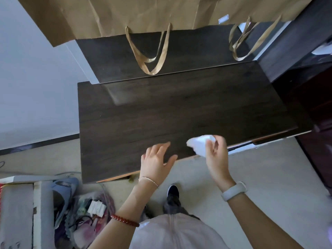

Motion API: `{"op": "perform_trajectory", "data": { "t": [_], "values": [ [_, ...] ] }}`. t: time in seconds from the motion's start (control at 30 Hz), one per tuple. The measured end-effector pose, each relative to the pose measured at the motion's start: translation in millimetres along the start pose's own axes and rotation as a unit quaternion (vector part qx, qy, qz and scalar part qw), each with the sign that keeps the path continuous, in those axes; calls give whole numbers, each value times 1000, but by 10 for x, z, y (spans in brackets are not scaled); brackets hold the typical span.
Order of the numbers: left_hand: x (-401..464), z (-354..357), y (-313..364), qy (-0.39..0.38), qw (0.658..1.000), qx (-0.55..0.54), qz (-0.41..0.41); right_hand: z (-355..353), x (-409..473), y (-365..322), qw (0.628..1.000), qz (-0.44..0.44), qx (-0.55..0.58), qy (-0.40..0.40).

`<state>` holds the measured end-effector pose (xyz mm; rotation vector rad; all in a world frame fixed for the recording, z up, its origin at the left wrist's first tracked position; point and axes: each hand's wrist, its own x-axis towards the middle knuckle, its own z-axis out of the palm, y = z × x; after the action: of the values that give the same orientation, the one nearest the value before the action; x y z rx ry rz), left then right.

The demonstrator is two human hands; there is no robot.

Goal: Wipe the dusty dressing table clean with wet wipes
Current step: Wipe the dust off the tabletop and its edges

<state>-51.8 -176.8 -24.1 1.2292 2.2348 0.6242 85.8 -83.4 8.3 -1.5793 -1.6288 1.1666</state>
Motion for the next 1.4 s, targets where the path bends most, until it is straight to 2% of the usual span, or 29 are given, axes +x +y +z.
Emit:
{"op": "perform_trajectory", "data": {
  "t": [0.07, 0.13, 0.23, 0.3, 0.4, 0.47, 0.53, 0.63, 0.67, 0.73, 0.83, 0.9, 1.0, 1.13, 1.2, 1.3, 1.4],
  "values": [
    [63, 98, 8, 23, 999, 20, -29, -187, 211, 98, 994, -82, -44, 62],
    [125, 223, 33, 24, 998, 49, -44, -354, 443, 370, 983, -115, -125, 73],
    [222, 427, 80, 1, 993, 108, -56, -421, 610, 830, 966, -116, -230, 6],
    [278, 539, 91, -2, 985, 155, -69, -386, 573, 1051, 946, -161, -278, -46],
    [326, 647, 69, 23, 978, 191, -84, -422, 626, 1080, 948, -130, -276, -86],
    [333, 695, 71, 37, 976, 197, -88, -585, 811, 1123, 938, -145, -306, -77],
    [316, 709, 61, 44, 975, 199, -89, -760, 1076, 1185, 939, -130, -318, -30],
    [331, 714, 87, 44, 973, 206, -97, -761, 1345, 1119, 953, -40, -295, 62],
    [331, 718, 89, 42, 972, 208, -101, -643, 1304, 1066, 953, -46, -293, 60],
    [330, 716, 82, 41, 971, 209, -106, -319, 1014, 981, 942, -157, -296, -10],
    [329, 708, 96, 45, 971, 209, -110, -22, 521, 963, 893, -275, -311, -177],
    [337, 687, 97, 47, 972, 204, -110, -130, 554, 1006, 873, -304, -325, -198],
    [331, 664, 104, 47, 972, 207, -101, -424, 920, 1141, 881, -264, -369, -134],
    [331, 619, 110, 25, 973, 205, -104, -534, 1278, 1074, 921, -90, -380, 16],
    [348, 559, 91, 29, 980, 177, -91, -348, 1244, 960, 923, -65, -380, 14],
    [291, 379, -59, 94, 983, 129, -89, 135, 892, 805, 908, -147, -389, -47],
    [124, 138, -343, 145, 972, 121, -141, 639, 337, 668, 883, -242, -381, -128]
  ]
}}
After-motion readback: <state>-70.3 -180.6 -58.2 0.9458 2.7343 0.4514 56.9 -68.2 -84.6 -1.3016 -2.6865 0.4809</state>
